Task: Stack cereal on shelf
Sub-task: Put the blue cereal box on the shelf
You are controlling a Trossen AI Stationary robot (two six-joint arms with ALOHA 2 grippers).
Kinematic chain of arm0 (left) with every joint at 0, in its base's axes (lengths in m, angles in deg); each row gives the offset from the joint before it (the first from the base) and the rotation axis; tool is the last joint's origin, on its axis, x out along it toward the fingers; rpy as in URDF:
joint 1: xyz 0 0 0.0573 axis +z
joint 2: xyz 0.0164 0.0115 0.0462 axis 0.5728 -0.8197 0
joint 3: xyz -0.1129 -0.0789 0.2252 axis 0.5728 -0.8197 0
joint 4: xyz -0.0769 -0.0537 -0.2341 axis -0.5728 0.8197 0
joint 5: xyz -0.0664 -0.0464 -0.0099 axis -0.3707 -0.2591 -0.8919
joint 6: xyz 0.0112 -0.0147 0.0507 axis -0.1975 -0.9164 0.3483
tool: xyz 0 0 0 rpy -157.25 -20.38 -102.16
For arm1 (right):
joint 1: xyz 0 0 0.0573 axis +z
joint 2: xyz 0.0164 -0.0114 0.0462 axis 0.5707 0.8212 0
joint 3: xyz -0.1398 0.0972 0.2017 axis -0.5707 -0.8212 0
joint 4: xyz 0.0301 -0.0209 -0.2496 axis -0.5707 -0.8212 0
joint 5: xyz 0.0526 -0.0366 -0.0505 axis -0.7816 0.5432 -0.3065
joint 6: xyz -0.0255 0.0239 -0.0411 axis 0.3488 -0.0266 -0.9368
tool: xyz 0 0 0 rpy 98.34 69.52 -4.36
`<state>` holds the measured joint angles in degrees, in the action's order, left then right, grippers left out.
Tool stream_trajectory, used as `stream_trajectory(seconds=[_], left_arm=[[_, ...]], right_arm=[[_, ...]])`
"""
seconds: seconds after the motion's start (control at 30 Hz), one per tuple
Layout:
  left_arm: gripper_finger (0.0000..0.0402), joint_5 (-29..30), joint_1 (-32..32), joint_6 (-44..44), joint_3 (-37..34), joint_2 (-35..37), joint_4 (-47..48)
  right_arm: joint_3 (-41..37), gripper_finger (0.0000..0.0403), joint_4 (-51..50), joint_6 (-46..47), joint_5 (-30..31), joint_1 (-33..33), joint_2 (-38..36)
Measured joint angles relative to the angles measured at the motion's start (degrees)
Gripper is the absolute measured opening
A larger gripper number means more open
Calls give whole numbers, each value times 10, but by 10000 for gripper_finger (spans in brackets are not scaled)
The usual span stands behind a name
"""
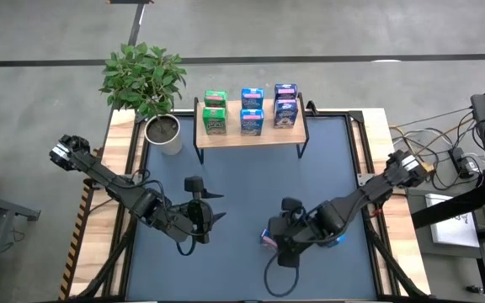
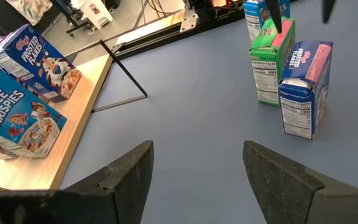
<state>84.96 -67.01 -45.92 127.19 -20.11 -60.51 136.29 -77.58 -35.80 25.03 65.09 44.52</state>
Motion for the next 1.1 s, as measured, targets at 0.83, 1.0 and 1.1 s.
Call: stream_trajectory(seconds=[0.83, 1.0, 1.1], left_arm=[[231, 0, -1, -8, 0, 0, 8], [231, 0, -1, -8, 0, 0, 11], [231, 0, -1, -8, 0, 0, 13]], right_arm=[[-6, 266, -3, 61, -28, -6, 70], [-6, 258, 1, 49, -29, -6, 95], [-6, 239, 3, 46, -29, -7, 96]])
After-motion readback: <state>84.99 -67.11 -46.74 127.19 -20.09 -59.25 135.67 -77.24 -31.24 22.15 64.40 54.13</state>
